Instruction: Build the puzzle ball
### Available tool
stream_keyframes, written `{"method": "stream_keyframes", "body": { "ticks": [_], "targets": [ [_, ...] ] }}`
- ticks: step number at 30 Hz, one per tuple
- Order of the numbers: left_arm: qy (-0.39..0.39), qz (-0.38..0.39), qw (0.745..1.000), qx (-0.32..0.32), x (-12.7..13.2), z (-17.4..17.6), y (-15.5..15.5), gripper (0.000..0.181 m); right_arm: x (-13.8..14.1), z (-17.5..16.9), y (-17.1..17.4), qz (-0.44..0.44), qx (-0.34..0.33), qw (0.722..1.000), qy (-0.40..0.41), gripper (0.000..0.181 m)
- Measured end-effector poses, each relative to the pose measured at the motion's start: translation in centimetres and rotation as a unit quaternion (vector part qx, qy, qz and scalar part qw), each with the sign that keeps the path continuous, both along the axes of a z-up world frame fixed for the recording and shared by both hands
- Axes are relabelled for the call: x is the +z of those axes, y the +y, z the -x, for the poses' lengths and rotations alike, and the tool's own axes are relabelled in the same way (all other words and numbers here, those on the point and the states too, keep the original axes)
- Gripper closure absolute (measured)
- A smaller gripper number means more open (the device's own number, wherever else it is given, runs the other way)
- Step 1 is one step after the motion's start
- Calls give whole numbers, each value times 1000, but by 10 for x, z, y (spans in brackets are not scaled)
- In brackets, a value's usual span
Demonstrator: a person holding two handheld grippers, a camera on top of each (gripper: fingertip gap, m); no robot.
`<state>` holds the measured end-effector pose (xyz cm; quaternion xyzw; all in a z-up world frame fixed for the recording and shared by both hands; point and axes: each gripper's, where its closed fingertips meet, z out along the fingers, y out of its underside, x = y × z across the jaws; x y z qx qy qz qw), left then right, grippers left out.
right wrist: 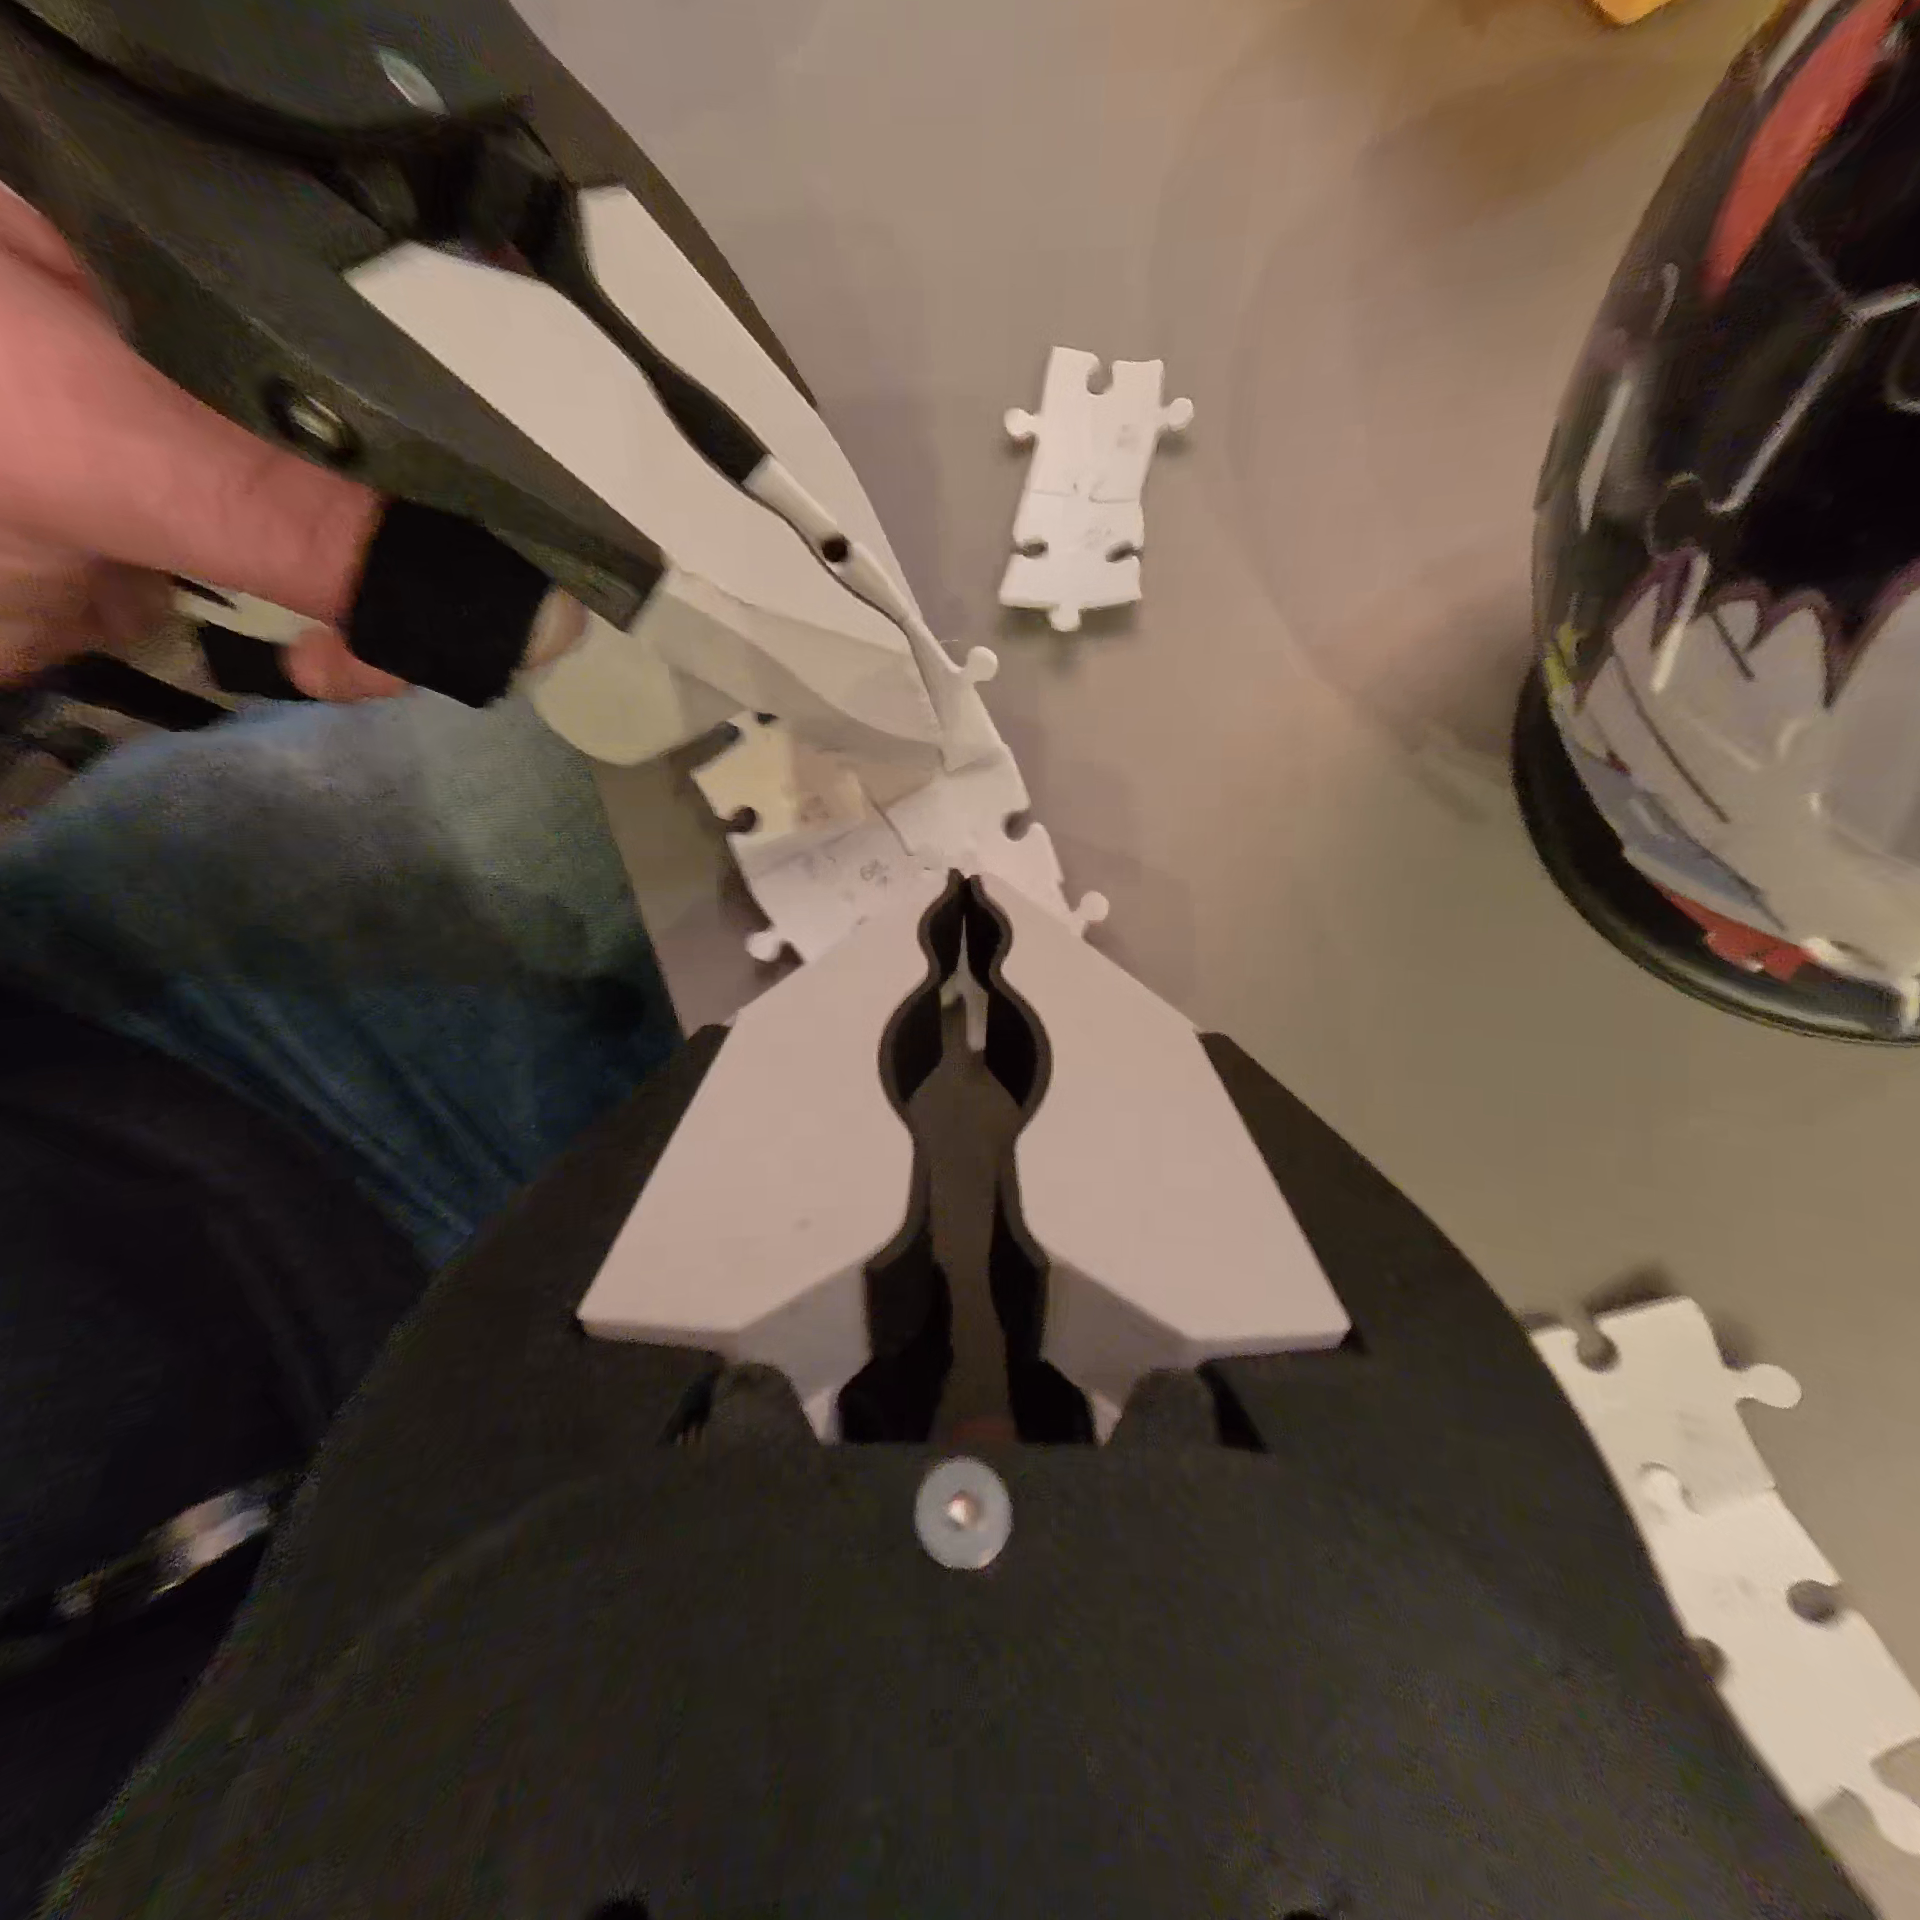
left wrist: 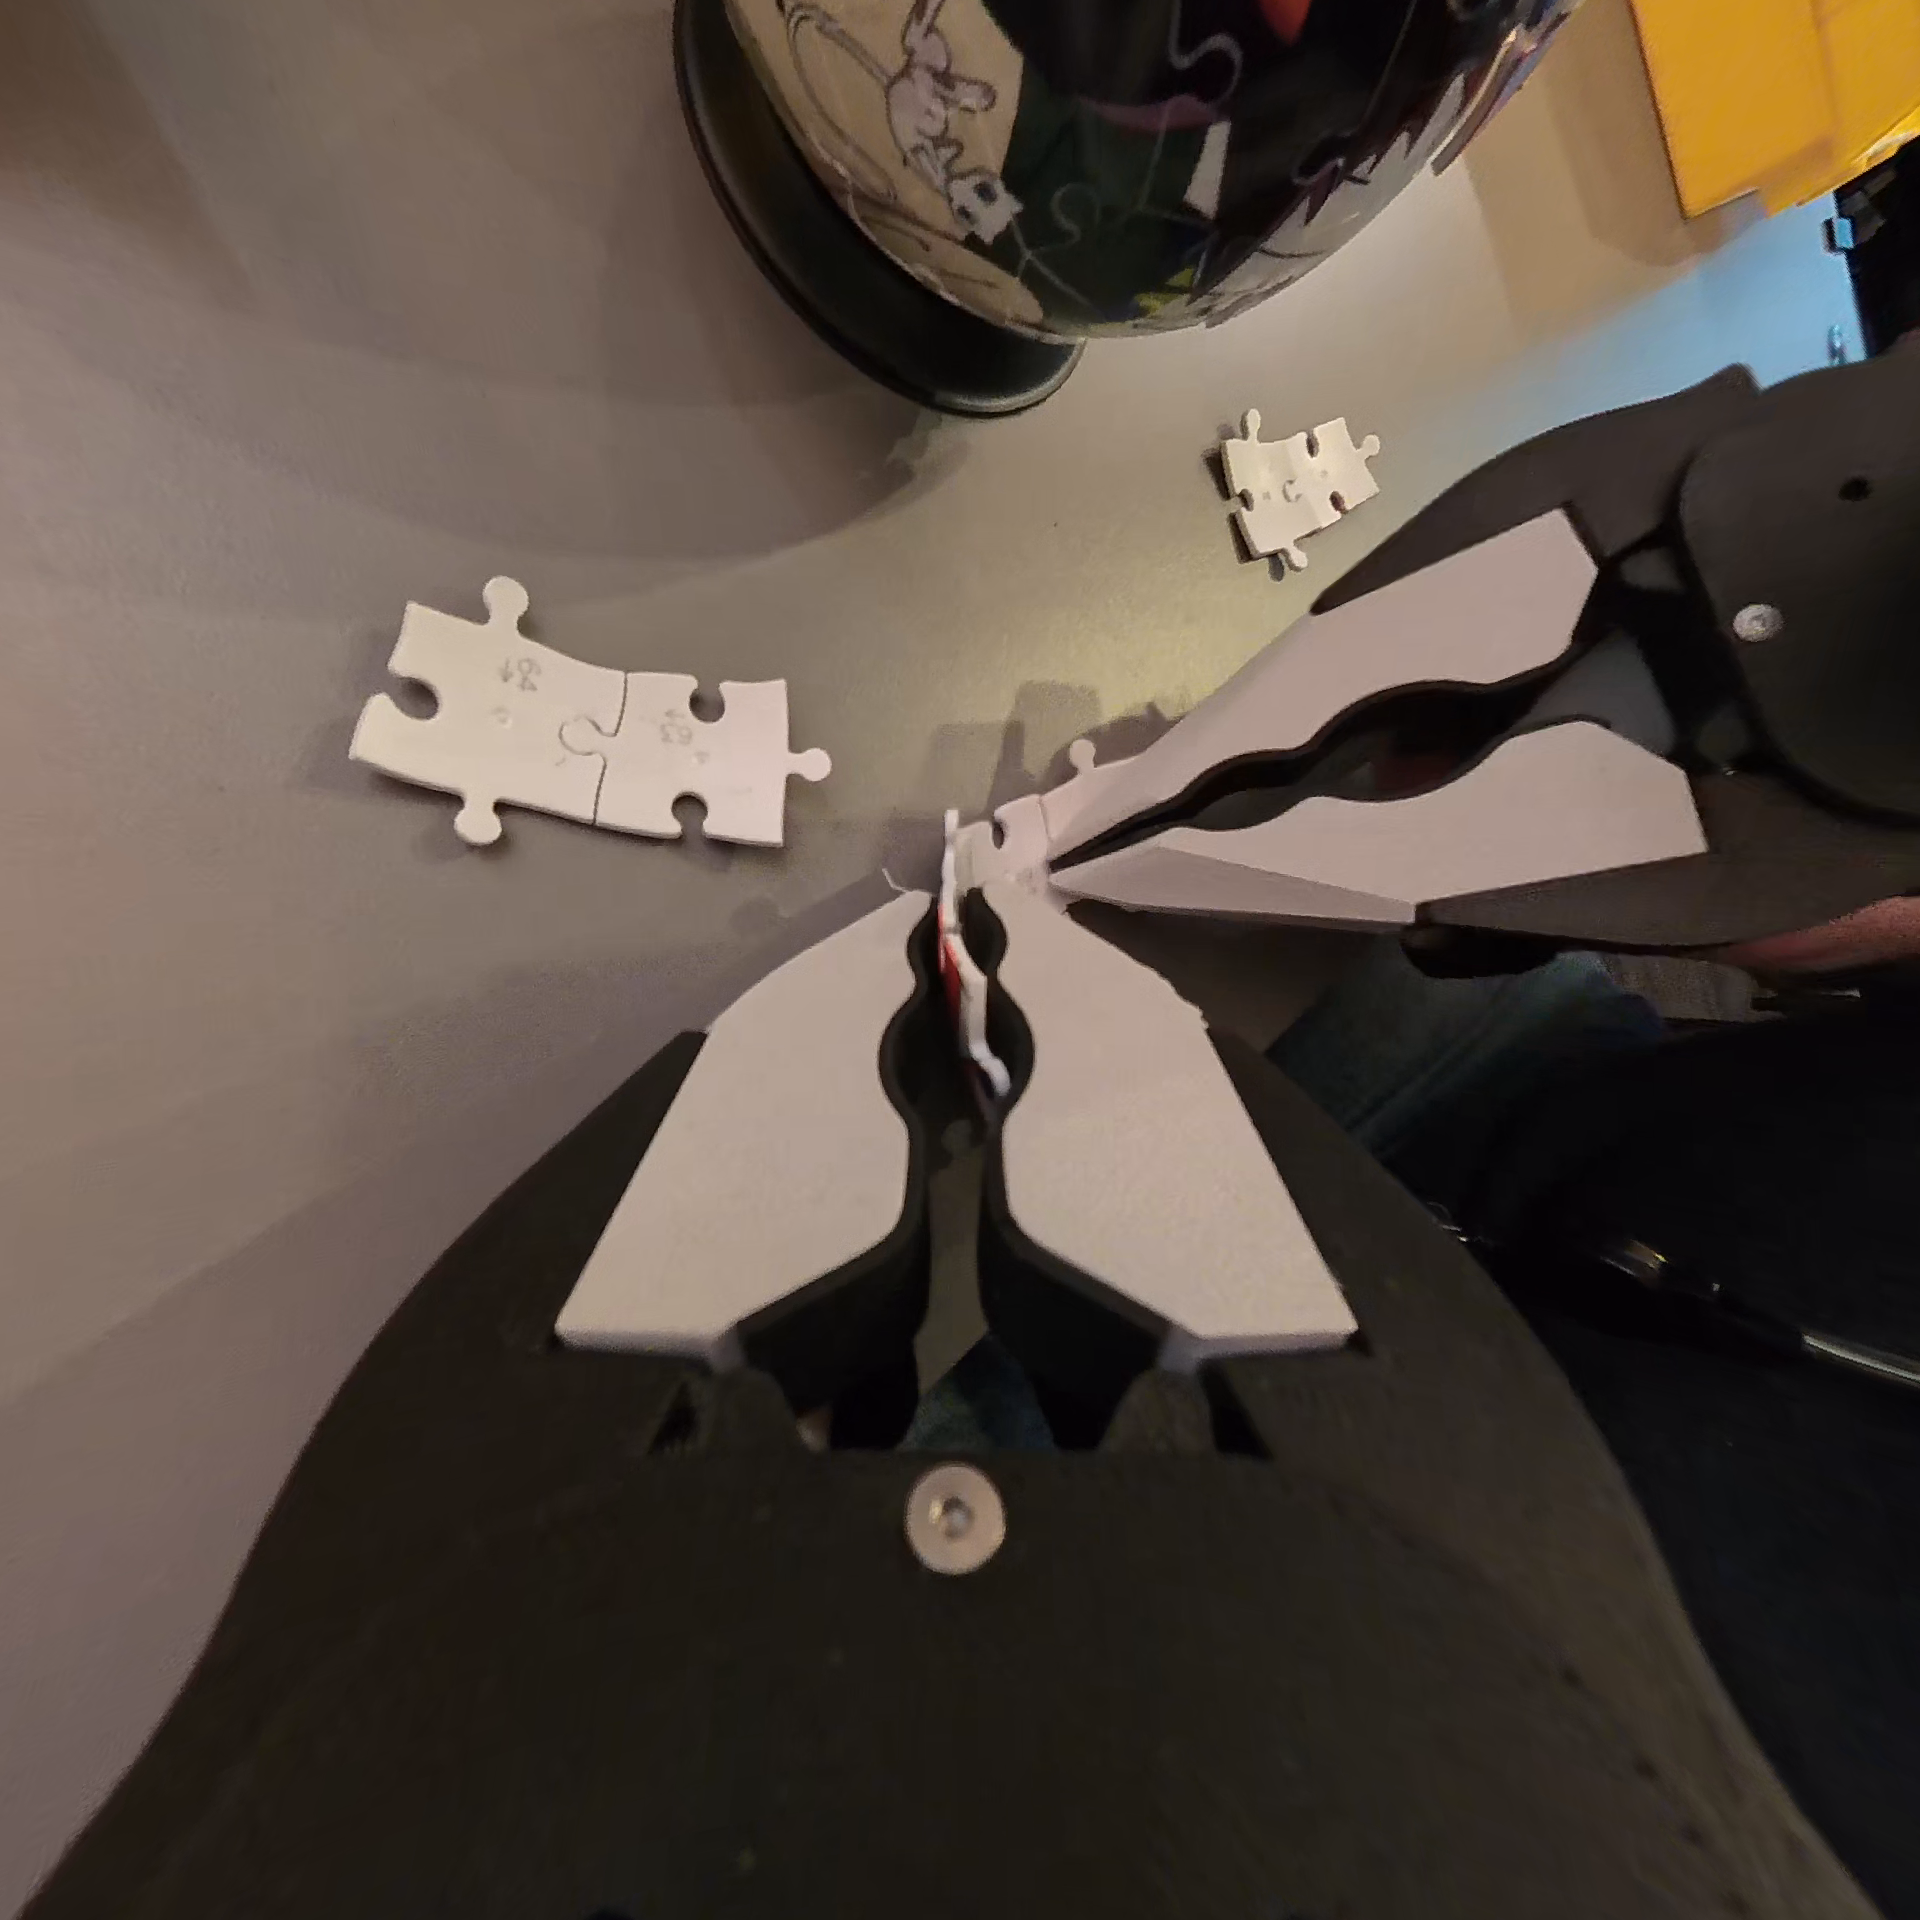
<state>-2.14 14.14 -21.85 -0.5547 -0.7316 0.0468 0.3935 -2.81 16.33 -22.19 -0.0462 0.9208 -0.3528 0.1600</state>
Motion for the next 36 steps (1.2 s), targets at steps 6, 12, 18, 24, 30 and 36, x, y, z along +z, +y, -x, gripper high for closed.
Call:
{"method": "stream_keyframes", "body": {
  "ticks": [6,12,18,24,30,36],
  "targets": [
    [4,-2,1000,4,1,1,-1,178,-3,10,2,2,10,998,70,181],
    [3,5,1000,6,1,1,-1,178,-4,14,0,5,-4,997,79,181],
    [5,6,1000,9,1,2,-2,178,4,6,1,33,41,989,141,181],
    [5,8,1000,10,1,1,-2,178,-5,5,4,1,41,993,107,181],
    [6,7,1000,9,1,1,-2,178,-4,7,2,-5,20,998,61,181],
    [6,4,1000,9,1,2,-1,177,-4,12,1,-11,-24,1000,5,181]
  ]
}}
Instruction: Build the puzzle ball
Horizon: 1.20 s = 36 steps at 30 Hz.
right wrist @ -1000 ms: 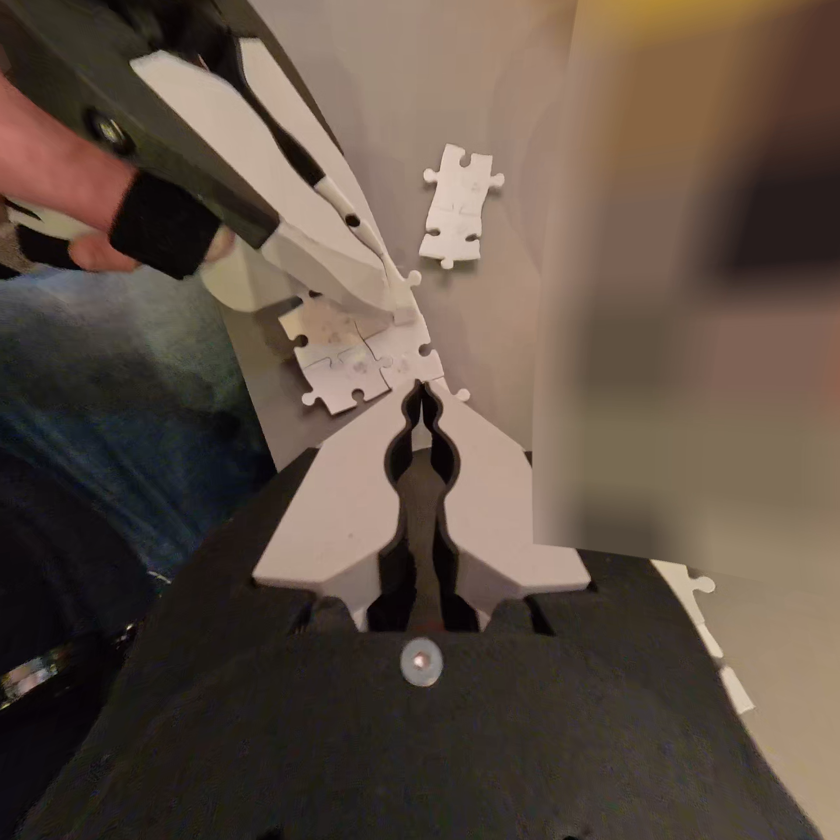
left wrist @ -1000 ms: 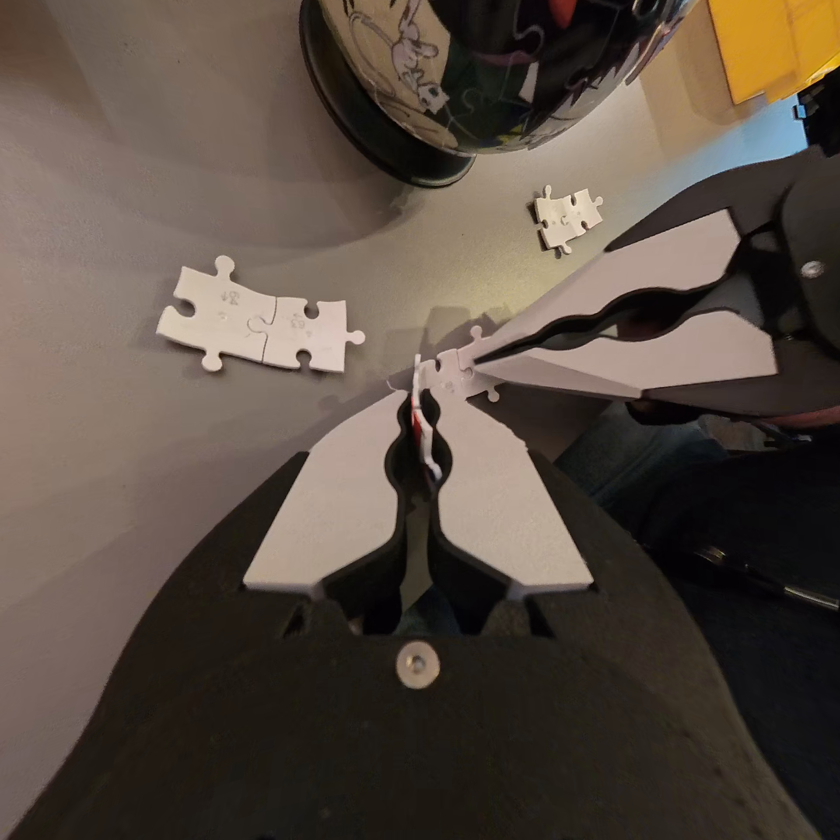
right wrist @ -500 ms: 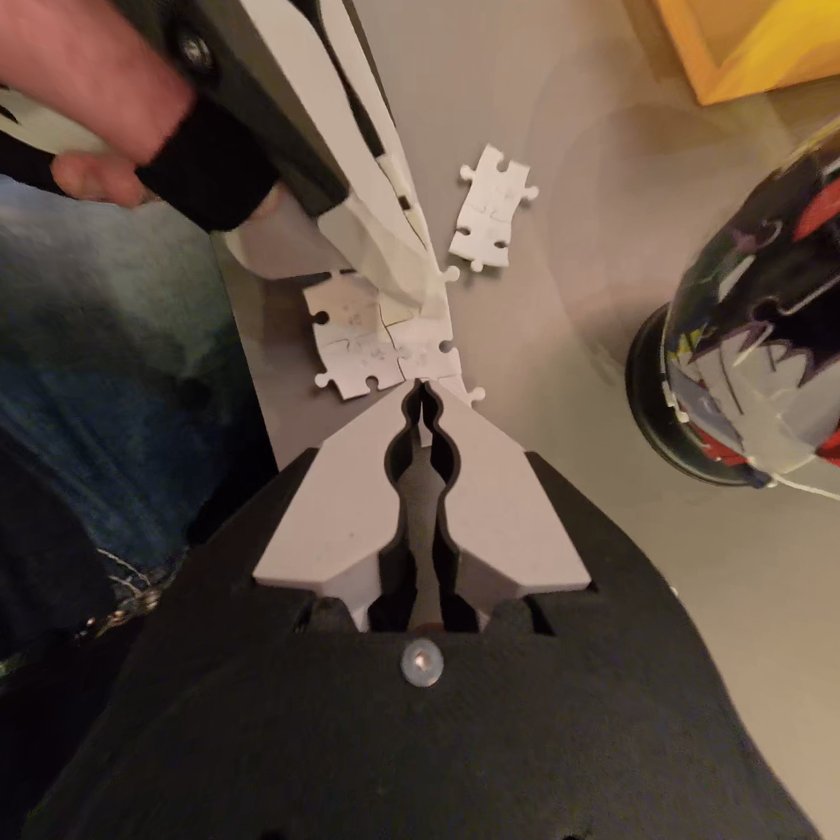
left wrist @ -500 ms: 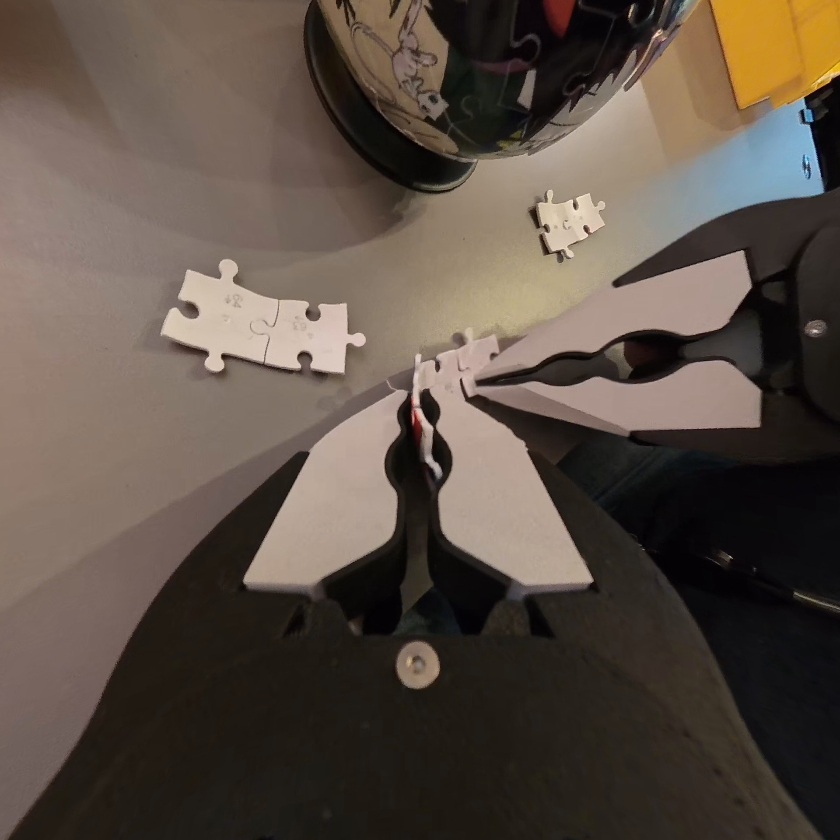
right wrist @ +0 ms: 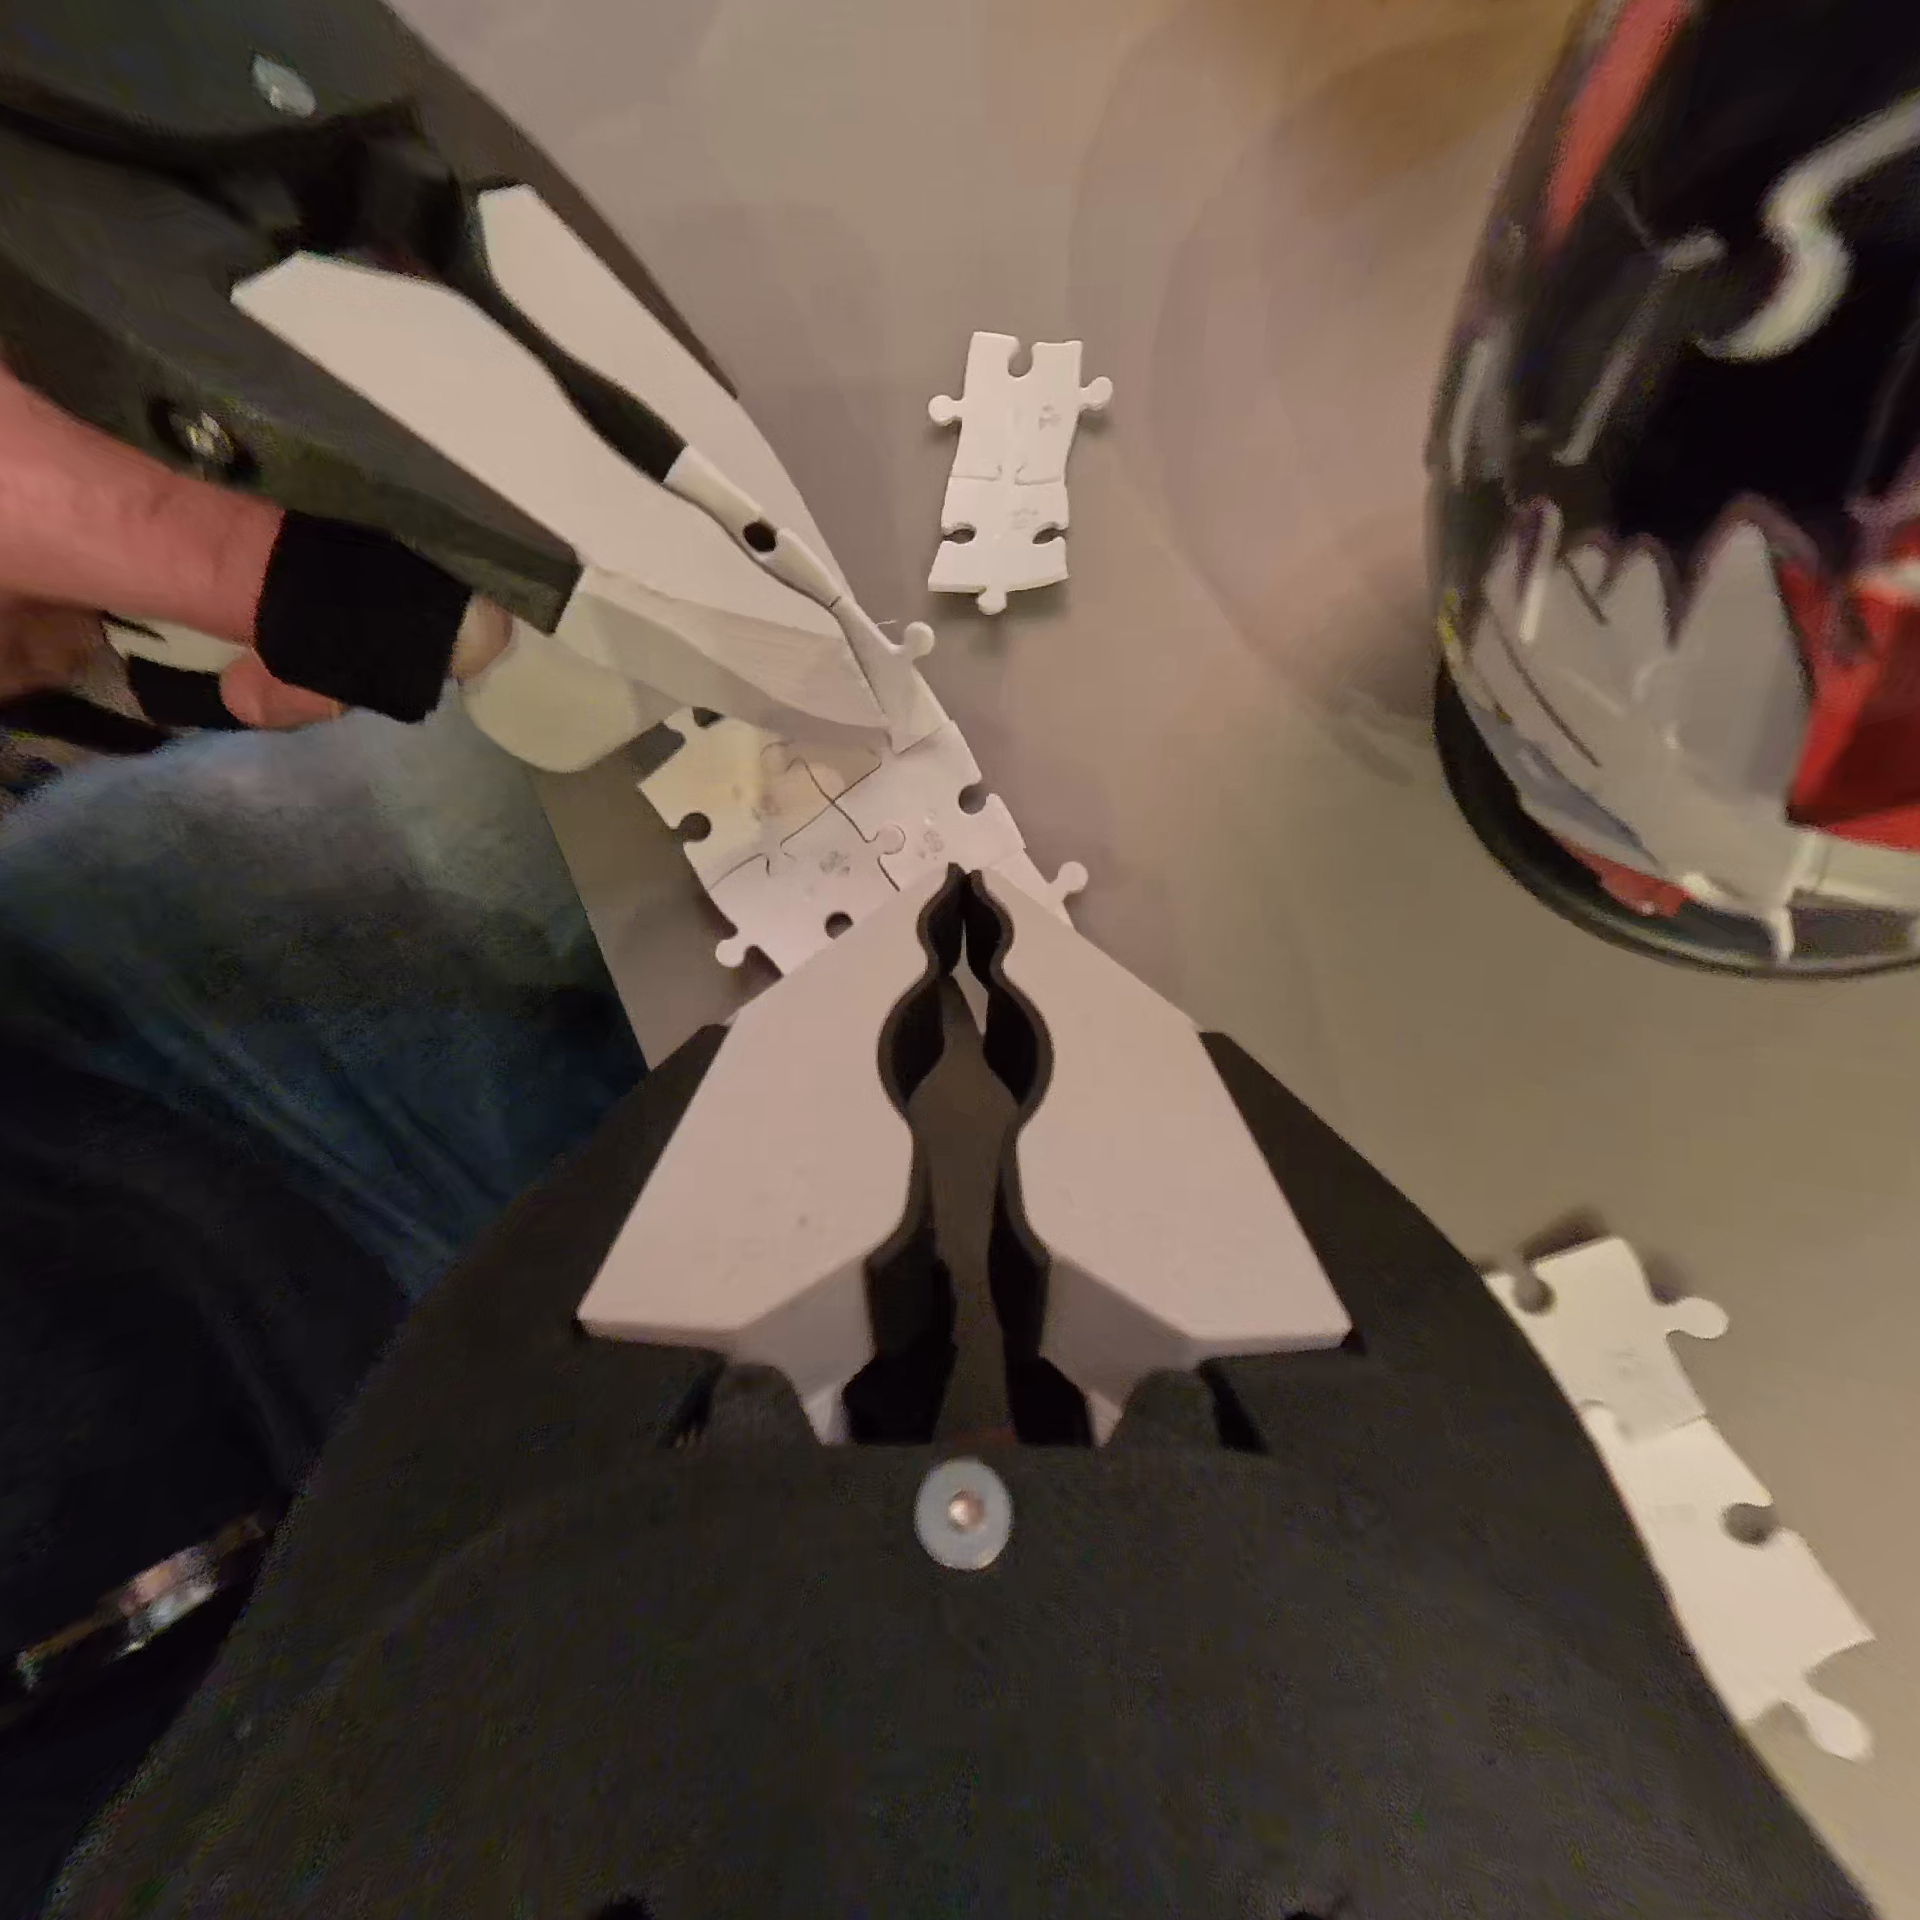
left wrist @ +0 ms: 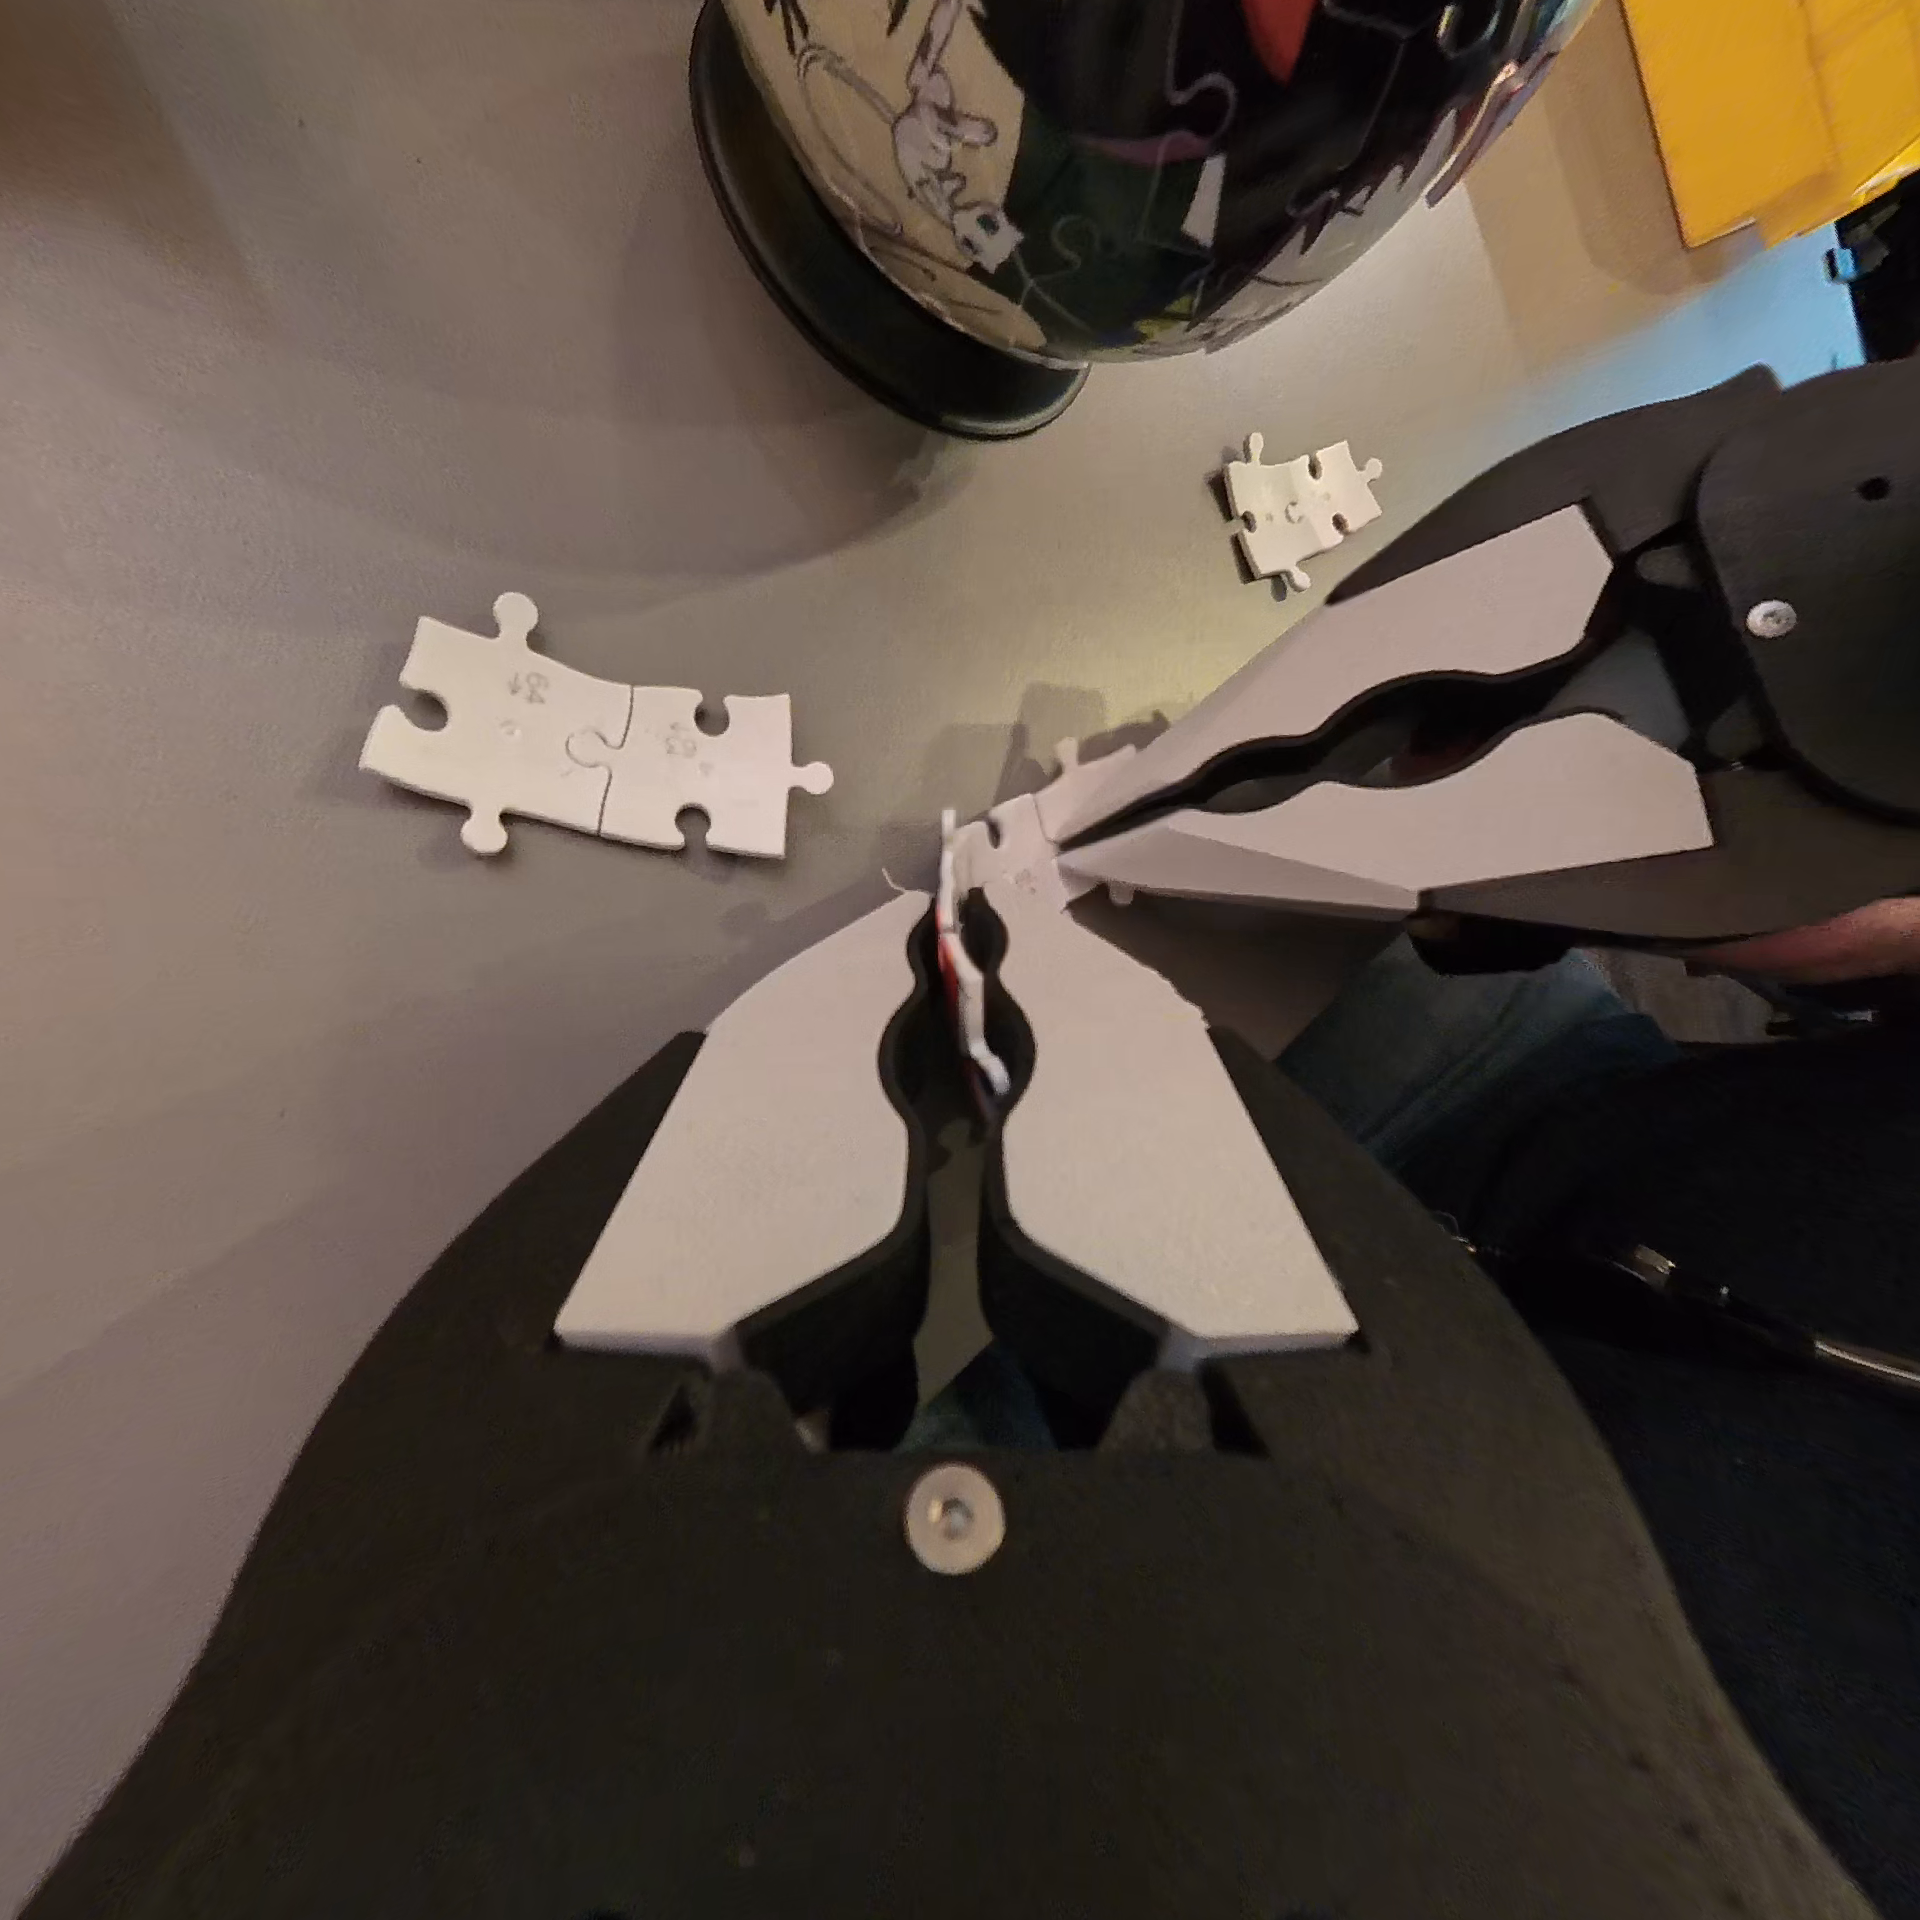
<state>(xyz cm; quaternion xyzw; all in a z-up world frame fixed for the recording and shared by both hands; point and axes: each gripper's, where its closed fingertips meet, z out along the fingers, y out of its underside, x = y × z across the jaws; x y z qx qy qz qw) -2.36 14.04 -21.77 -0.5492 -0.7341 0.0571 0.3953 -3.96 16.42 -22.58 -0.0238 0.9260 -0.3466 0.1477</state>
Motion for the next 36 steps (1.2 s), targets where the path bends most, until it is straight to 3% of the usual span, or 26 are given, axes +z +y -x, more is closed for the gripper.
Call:
{"method": "stream_keyframes", "body": {
  "ticks": [2,6,8,13,17,26,29,36],
  "targets": [
    [0,0,1000,1,0,0,0,177,0,1,-1,3,-18,999,-47,181],
    [2,-1,1000,5,-1,1,-1,177,3,2,-1,-6,-31,997,-66,181],
    [3,2,1000,4,0,1,-1,178,11,8,-2,17,-16,1000,-9,181],
    [5,3,1000,5,1,1,-1,178,-1,4,0,1,40,995,93,181],
    [6,9,1000,5,3,2,-1,178,-1,4,0,-20,49,993,109,181],
    [5,20,1000,3,3,2,0,178,-1,2,0,2,132,952,276,181],
    [5,20,1000,4,3,2,0,178,-1,2,0,2,137,951,276,181],
    [5,-13,1000,17,0,1,-1,178,0,-2,3,40,199,914,352,181]
  ]
}}
